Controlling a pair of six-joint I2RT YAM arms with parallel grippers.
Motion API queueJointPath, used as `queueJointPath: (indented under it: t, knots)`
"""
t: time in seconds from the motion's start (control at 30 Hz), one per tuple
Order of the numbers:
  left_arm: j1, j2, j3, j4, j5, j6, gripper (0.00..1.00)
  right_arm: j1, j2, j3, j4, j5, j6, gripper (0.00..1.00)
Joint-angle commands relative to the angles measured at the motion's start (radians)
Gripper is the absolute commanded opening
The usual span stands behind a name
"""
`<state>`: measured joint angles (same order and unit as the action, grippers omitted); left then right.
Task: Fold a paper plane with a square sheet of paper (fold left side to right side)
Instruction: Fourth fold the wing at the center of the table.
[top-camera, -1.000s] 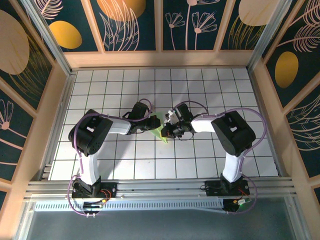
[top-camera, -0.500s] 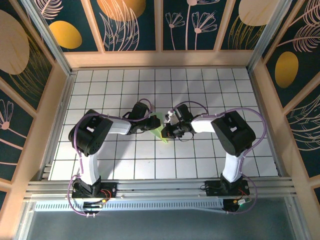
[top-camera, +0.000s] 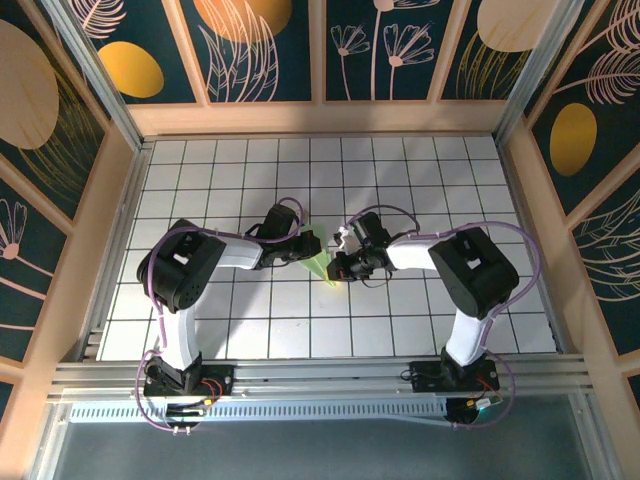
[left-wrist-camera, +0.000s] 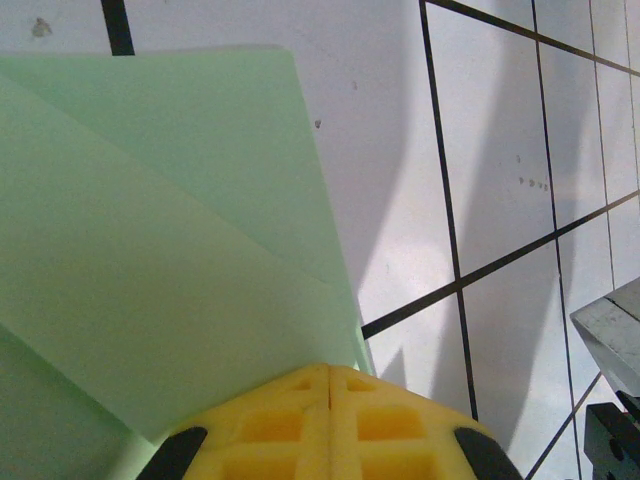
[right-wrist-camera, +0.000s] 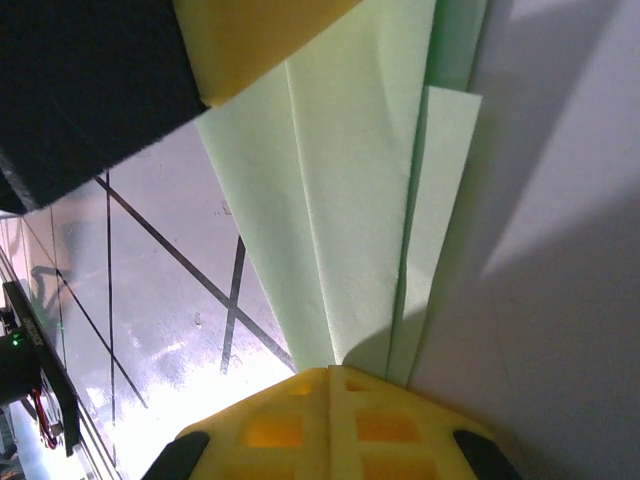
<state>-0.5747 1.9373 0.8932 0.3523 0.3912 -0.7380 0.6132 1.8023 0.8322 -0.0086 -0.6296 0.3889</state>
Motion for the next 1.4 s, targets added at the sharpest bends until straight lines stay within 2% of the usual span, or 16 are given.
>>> queueJointPath:
  t: [0.0,1.17,1.37]
  knots:
    - [0.009,0.049,-0.020,-0.119,-0.099,0.003,0.00,0.010,-0.008,-0.052,-0.163,0.021,-0.031,0.00]
    - [0.009,0.048,-0.021,-0.118,-0.094,0.006,0.00,0.026,-0.090,-0.134,-0.212,0.028,-0.043,0.00]
    - [0.009,0.027,-0.018,-0.096,-0.039,0.002,0.00,-0.009,-0.189,-0.118,-0.201,0.018,-0.044,0.00]
